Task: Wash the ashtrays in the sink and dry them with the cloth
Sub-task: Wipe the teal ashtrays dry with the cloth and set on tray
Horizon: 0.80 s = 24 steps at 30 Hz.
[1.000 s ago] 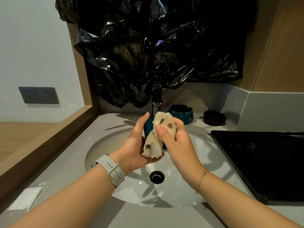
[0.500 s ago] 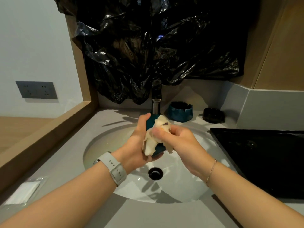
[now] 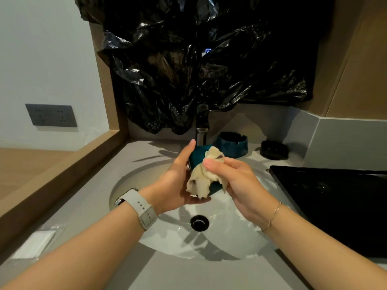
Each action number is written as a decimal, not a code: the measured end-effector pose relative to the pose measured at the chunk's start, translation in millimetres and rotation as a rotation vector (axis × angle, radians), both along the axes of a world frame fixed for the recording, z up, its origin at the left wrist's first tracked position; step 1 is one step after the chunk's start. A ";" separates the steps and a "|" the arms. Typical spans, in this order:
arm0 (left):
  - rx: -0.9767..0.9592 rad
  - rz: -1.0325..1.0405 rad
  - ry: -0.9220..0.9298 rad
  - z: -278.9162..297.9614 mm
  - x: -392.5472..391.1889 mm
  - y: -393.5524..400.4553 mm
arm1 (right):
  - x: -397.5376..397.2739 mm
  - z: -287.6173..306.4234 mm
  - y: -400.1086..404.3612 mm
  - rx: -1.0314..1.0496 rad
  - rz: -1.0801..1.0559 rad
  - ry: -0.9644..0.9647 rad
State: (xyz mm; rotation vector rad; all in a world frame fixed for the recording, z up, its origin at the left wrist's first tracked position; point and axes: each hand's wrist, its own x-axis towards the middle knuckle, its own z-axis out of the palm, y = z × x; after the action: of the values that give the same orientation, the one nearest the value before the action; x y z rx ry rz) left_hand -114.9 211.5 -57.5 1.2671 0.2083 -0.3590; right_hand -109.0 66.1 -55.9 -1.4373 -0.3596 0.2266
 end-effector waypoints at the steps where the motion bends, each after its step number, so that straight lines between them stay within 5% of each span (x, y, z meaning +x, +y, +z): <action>1: -0.011 0.057 0.003 -1.2 -0.5 -2.8 | -1.0 -0.5 1.4 -0.005 0.007 -0.008; 6: -0.314 -0.015 0.190 7.2 -4.9 5.3 | -7.0 4.9 7.0 -0.174 0.056 -0.236; 12: -0.272 -0.062 0.287 11.1 -3.5 14.0 | -5.7 8.2 -0.7 -0.395 0.230 -0.234; 15: -0.250 -0.087 0.267 3.2 0.5 12.5 | -2.5 4.3 -2.8 -0.323 0.079 -0.191; 19: 0.071 -0.114 0.059 -1.0 1.3 6.3 | 1.0 1.4 -1.2 -0.028 -0.011 0.018; 24: 0.030 -0.088 -0.083 1.7 -4.5 -2.4 | -6.8 2.2 8.9 0.027 -0.030 0.004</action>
State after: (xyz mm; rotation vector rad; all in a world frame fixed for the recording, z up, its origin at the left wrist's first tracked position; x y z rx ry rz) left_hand -119.4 209.0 -55.7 1.3208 0.0876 -0.3786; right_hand -115.8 75.0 -53.7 -1.4147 -0.3365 0.1991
